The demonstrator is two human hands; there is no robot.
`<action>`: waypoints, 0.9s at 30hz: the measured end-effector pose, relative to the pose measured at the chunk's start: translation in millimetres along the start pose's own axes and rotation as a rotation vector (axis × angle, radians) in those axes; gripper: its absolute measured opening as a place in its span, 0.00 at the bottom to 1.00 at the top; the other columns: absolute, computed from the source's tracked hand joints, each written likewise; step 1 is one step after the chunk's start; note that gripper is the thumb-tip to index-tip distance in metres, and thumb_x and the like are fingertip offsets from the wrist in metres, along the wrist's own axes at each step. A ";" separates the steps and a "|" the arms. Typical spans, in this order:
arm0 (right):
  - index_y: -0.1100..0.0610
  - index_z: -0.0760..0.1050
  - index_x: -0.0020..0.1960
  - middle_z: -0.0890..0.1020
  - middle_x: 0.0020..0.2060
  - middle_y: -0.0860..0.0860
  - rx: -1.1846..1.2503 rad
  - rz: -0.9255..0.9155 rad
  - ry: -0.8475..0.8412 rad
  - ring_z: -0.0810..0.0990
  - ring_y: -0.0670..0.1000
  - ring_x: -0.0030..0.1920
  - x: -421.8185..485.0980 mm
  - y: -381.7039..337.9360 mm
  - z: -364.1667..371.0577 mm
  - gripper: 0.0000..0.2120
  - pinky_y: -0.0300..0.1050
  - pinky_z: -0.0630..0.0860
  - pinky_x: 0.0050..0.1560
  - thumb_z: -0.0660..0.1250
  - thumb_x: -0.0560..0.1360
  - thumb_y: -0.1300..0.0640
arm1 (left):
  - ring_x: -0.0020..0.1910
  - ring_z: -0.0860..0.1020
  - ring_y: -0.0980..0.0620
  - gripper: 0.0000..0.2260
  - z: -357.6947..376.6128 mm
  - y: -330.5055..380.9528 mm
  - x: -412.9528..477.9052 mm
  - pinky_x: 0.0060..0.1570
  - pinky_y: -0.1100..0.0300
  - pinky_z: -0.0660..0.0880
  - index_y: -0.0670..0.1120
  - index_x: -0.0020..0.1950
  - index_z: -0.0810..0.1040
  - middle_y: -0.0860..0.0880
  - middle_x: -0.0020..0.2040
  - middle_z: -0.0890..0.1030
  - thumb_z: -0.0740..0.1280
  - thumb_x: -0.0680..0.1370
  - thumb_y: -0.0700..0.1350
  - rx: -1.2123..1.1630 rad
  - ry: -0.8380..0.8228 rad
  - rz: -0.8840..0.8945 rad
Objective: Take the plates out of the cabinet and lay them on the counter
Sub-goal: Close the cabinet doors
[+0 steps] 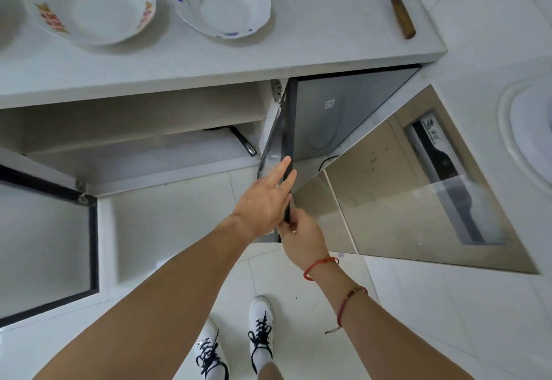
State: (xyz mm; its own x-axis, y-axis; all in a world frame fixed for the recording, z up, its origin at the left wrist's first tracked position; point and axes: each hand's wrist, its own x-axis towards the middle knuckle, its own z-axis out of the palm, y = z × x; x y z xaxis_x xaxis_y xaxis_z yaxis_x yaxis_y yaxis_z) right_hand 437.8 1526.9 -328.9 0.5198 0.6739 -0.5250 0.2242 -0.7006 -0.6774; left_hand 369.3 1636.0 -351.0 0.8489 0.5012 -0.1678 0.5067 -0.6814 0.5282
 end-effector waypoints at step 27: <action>0.62 0.74 0.46 0.82 0.46 0.61 0.701 0.225 -0.240 0.82 0.57 0.45 55.4 -140.3 144.7 0.07 0.42 0.81 0.39 0.62 0.77 0.72 | 0.75 0.65 0.49 0.25 -109.3 -151.8 -61.8 0.59 0.55 0.74 0.55 0.79 0.57 0.47 0.81 0.45 0.59 0.82 0.42 0.204 -0.042 -0.110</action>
State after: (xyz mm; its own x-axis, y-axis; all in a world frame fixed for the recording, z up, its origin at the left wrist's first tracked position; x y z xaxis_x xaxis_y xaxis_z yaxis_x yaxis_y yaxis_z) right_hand 315.9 1696.4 -337.5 0.2804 0.6213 -0.7317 -0.4818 -0.5682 -0.6671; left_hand 223.6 1766.8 -329.8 0.7904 0.5586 -0.2514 0.6126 -0.7198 0.3266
